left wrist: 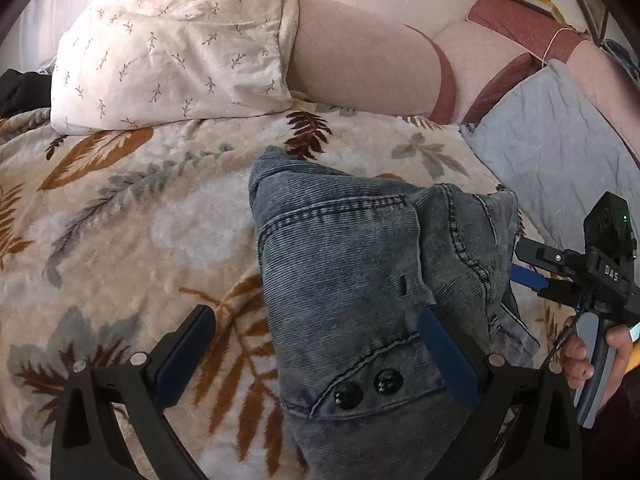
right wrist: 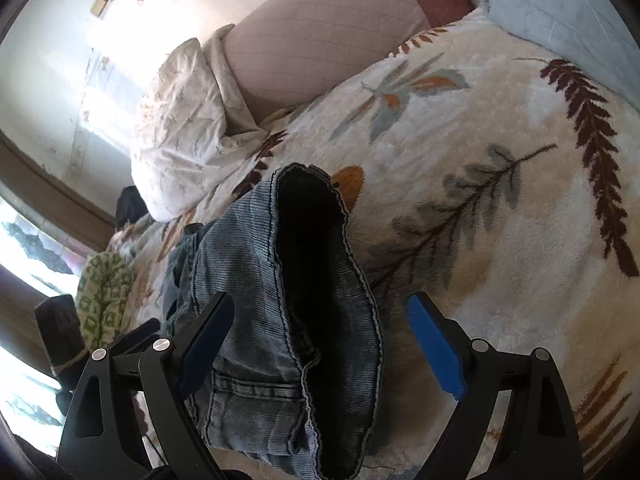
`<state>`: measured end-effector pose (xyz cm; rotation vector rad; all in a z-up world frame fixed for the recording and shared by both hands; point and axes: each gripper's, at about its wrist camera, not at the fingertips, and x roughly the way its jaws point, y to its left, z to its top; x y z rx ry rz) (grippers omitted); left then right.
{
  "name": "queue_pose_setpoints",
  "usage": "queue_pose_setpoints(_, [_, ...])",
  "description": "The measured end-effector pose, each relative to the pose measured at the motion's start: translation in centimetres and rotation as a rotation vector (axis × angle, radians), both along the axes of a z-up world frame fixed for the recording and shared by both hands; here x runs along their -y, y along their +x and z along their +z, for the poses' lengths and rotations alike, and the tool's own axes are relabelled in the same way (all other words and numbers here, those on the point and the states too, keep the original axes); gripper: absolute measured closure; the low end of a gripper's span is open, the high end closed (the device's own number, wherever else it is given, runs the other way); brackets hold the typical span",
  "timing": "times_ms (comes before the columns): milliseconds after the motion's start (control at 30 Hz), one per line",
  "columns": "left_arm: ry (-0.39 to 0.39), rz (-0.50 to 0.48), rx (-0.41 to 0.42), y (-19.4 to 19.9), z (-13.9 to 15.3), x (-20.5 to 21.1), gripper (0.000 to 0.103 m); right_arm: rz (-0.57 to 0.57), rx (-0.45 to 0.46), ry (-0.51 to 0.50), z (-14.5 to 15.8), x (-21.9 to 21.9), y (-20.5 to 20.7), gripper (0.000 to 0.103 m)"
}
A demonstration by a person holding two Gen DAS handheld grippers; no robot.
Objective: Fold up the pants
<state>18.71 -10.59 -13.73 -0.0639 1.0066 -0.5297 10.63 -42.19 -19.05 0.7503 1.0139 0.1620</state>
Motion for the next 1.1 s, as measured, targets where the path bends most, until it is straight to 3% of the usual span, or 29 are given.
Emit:
queue_pose_setpoints(300, [-0.133, -0.020, -0.147, 0.8, -1.7, 0.0, 0.000, -0.004, -0.055, 0.103, -2.3, -0.2, 0.8, 0.014])
queue_pose_setpoints(633, [-0.202, -0.016, -0.204, 1.5, -2.3, 0.8, 0.000, 0.040, -0.054, 0.227, -3.1, -1.0, 1.0, 0.011])
queue_pose_setpoints(767, [-0.181, -0.045, -0.169, 1.0, -2.3, 1.1, 0.000, 0.056, -0.055, 0.261, -3.1, -1.4, 1.1, 0.011])
queue_pose_setpoints(867, [-0.119, -0.059, -0.137, 0.6, -2.4, 1.6, 0.000, 0.072, -0.061, 0.262, -3.1, -1.7, 1.1, 0.011])
queue_pose_setpoints(1100, [-0.110, -0.073, -0.119, 0.3, -1.9, 1.4, 0.017, 0.117, -0.061, 0.202, -2.9, -3.3, 1.3, 0.018])
